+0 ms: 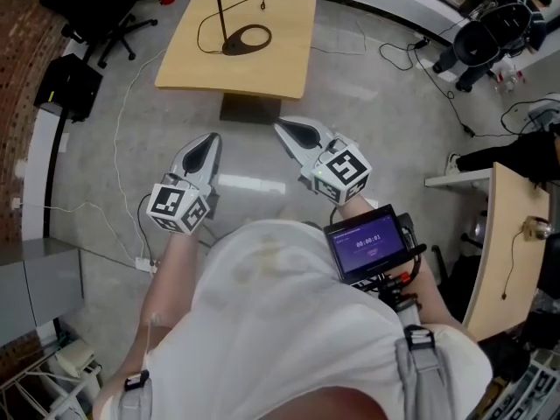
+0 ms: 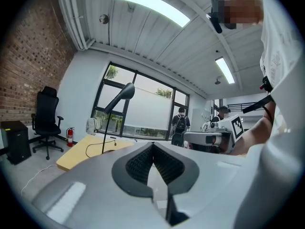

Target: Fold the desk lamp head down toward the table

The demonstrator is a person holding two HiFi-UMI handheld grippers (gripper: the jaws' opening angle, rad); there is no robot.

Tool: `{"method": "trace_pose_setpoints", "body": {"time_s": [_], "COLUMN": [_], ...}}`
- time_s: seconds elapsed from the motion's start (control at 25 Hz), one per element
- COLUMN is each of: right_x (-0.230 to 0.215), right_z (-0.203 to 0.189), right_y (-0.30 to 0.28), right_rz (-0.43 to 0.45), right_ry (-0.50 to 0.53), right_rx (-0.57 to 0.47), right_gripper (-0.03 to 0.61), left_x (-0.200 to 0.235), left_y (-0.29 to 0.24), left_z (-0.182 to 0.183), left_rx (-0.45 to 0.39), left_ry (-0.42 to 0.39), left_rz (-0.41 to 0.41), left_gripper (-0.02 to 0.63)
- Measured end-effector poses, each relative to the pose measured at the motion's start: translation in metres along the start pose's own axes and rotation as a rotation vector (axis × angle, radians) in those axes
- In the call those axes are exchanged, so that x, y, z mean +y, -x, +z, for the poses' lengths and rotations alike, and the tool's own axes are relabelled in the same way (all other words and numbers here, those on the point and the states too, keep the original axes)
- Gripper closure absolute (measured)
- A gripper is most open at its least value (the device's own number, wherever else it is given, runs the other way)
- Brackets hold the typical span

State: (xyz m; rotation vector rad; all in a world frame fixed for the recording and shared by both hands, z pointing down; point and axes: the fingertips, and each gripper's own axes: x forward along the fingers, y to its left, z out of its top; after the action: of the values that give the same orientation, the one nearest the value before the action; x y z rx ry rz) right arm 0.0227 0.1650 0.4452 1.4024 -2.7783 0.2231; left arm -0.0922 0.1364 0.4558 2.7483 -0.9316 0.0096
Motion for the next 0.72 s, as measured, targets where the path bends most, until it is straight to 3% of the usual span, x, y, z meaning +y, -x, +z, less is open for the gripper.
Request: {"method": "trace_pose_setpoints", "body": {"time_s": [0.48,0.72], "right_x": [-0.021,-0.024], "right_z": [0.009,0.002], "right_y": [-0.018,-0.019], "right_rz": [0.12,0.131], "right_ry": [0.008,-0.013], "right_rx": [-0.014,-0.007], "right_gripper": [0.566,0.566], "left_x": [0.002,0.004], "left_y": [-0.022,-0.016], "left_z": [0.016,0.011], "left_rx": [-0.027,-0.025], "left_ry": [-0.041,-0.015], "left_rz": [0.087,0.122], "left_gripper": [0.612,0.612]}}
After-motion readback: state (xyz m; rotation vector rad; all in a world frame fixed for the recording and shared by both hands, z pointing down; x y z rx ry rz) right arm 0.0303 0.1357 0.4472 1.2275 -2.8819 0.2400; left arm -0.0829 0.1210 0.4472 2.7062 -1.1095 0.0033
